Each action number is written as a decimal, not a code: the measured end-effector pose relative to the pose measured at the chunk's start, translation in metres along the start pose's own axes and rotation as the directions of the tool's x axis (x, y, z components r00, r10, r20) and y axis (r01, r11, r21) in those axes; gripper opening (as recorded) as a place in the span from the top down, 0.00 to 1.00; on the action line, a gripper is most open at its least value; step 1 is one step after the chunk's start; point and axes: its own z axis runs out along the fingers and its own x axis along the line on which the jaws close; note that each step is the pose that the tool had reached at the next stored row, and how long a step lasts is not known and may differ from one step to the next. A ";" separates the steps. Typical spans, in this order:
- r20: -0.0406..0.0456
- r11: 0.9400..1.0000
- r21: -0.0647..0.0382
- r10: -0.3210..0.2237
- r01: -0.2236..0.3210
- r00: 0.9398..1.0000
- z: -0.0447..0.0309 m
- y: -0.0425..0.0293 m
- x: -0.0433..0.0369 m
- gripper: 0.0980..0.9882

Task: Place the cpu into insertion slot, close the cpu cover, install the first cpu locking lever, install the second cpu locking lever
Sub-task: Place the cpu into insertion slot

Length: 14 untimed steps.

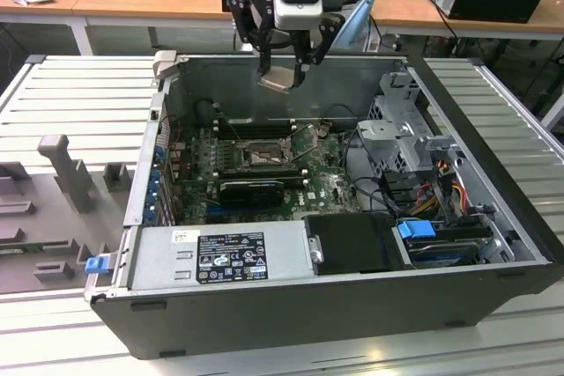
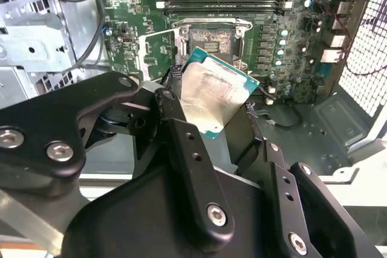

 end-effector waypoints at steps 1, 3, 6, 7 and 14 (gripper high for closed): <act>0.002 1.000 0.000 0.022 -0.022 1.000 0.0000 0.0000 0.0000 0.52; 0.004 0.999 0.000 0.041 -0.041 0.999 0.0000 0.0000 0.0000 0.52; 0.006 0.997 -0.001 0.071 -0.071 0.997 0.0001 0.0000 0.0000 0.52; 0.008 0.996 -0.001 0.086 -0.086 0.996 0.0001 0.0000 0.0000 0.52; 0.012 0.992 -0.001 0.129 -0.129 0.992 0.0001 0.0000 0.0000 0.52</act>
